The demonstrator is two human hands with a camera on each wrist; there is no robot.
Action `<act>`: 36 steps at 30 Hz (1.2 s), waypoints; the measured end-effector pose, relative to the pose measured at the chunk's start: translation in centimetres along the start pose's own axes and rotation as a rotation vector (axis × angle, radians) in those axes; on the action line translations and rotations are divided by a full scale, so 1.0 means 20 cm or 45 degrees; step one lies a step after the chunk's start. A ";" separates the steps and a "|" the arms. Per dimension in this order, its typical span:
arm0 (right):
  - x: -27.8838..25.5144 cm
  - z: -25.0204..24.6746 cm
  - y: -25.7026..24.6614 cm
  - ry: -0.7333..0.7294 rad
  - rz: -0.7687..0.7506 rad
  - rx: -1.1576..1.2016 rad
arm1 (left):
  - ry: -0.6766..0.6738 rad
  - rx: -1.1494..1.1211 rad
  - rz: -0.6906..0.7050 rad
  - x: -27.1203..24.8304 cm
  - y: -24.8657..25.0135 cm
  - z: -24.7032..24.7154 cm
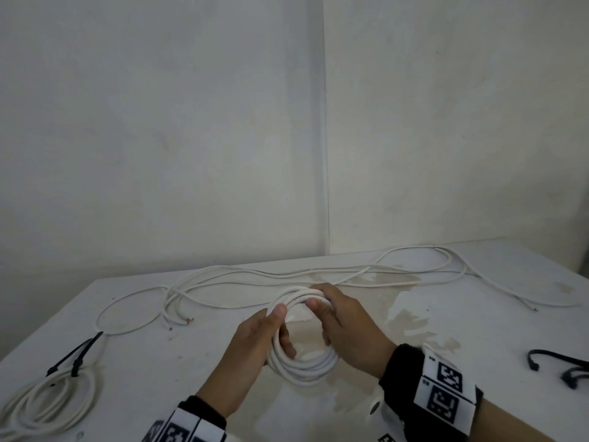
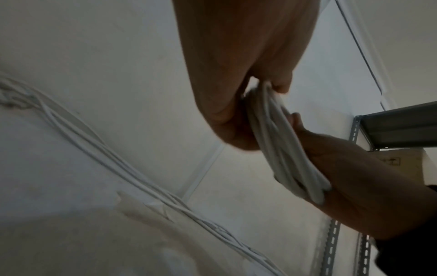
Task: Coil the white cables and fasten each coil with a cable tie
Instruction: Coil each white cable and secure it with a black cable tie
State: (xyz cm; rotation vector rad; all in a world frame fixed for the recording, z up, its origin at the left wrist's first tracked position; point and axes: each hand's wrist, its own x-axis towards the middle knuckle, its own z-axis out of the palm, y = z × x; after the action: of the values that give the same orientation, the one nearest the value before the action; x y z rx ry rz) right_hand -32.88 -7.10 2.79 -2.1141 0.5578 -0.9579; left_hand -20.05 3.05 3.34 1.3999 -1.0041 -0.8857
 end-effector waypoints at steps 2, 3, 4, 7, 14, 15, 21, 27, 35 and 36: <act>0.00 -0.04 0.01 -0.066 -0.027 -0.070 | -0.116 0.153 -0.063 0.01 0.02 -0.04; -0.01 -0.06 0.01 -0.110 -0.032 -0.102 | -0.154 0.205 -0.097 0.03 0.03 -0.05; -0.01 -0.07 0.01 -0.150 -0.039 -0.133 | -0.186 0.240 -0.121 0.04 0.05 -0.06; -0.01 -0.10 0.01 -0.201 -0.076 -0.191 | -0.246 0.273 -0.120 0.07 0.10 -0.01; -0.02 -0.18 0.04 -0.150 -0.091 -0.217 | -0.356 -0.382 -0.325 0.07 0.10 0.15; -0.02 -0.19 0.05 -0.136 -0.094 -0.226 | -0.353 -0.428 -0.330 0.07 0.10 0.18; -0.07 -0.26 0.06 -0.128 0.032 0.008 | -0.178 -0.162 -0.202 0.10 0.11 0.30; -0.10 -0.30 0.03 -0.036 0.351 0.546 | -0.111 -0.159 -0.127 0.12 0.09 0.39; -0.14 -0.35 0.06 0.131 0.106 -0.045 | -0.447 -0.165 -0.232 0.16 0.12 0.39; -0.14 -0.36 0.06 0.122 0.085 -0.076 | -0.481 -0.184 -0.264 0.16 0.13 0.38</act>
State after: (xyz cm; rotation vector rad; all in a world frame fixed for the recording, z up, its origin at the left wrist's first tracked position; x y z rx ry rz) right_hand -40.36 -9.28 3.90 -2.0963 0.7091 -1.0202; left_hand -26.19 -2.69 5.38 1.2538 -1.0607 -1.3870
